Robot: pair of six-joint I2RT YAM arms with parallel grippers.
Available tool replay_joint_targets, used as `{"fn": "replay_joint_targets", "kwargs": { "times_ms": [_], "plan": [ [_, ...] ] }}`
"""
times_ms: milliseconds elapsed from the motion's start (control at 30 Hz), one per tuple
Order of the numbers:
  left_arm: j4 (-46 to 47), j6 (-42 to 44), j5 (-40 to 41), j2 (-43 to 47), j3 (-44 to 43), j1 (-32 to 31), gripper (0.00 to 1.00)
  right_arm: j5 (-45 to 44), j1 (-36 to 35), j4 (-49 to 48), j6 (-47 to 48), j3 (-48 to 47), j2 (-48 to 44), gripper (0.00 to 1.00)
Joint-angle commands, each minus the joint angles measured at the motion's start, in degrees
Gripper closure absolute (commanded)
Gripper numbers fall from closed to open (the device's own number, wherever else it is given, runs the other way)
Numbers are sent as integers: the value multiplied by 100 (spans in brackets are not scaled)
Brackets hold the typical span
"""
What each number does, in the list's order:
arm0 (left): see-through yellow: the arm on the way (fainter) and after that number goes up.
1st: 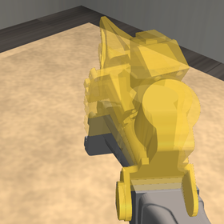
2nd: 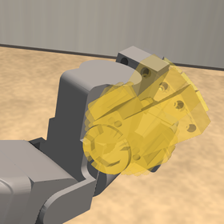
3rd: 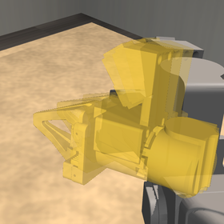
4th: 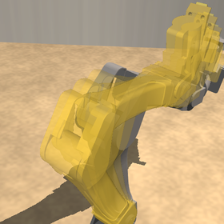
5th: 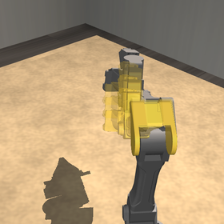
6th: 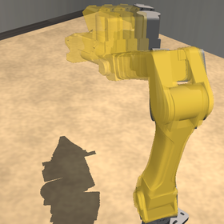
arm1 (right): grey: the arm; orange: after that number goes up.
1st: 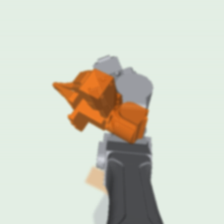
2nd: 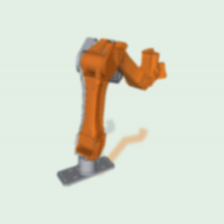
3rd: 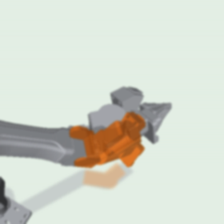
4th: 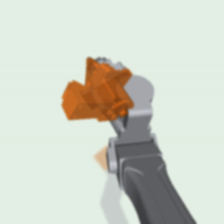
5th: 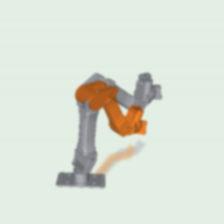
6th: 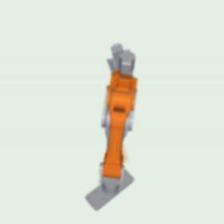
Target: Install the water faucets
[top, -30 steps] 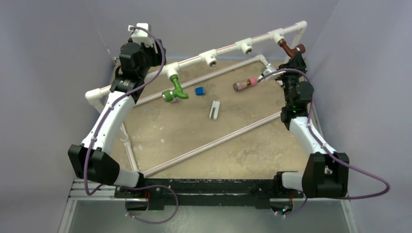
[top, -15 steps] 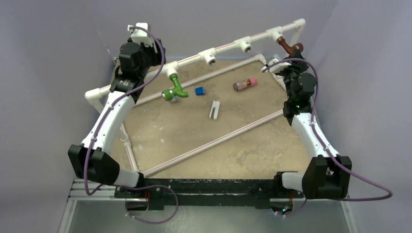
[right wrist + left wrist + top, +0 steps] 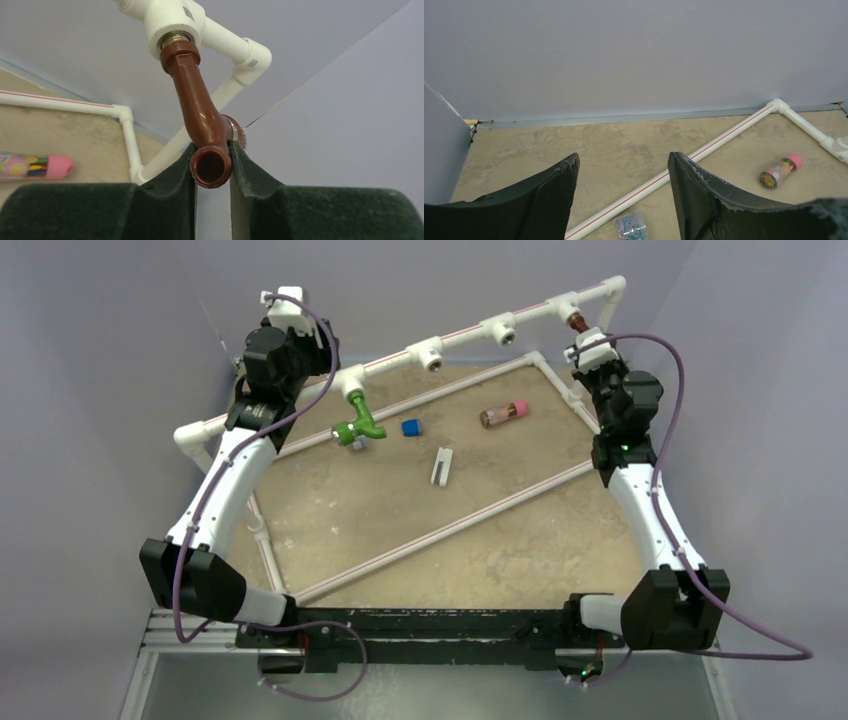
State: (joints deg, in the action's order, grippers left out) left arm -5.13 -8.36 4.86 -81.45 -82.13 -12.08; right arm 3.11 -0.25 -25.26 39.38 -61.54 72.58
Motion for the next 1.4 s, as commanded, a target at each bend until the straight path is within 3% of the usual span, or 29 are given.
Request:
{"fn": "replay_joint_targets", "kwargs": {
  "times_ms": [0,167,500,1000,1233,1300,1367],
  "plan": [
    [-492,10,-73,98,171,127,36,1258,-123,19,-1708,-356,120,100],
    [-497,19,-66,112,188,127,36,1418,-113,-142,-2634,-184,-1,100],
    [-497,10,-73,129,204,127,35,1790,-98,-837,-5451,149,-171,100],
    [-489,43,-60,138,219,127,35,2646,220,-139,-7726,-245,-153,100],
    [-482,45,-64,140,223,127,36,2093,236,538,-7506,-378,-451,100],
    [-484,60,-64,143,223,135,36,2031,259,831,-7394,-424,-540,93],
    [-473,62,-64,155,232,135,35,1986,294,1069,-7252,-416,-722,81]
  ]
}}
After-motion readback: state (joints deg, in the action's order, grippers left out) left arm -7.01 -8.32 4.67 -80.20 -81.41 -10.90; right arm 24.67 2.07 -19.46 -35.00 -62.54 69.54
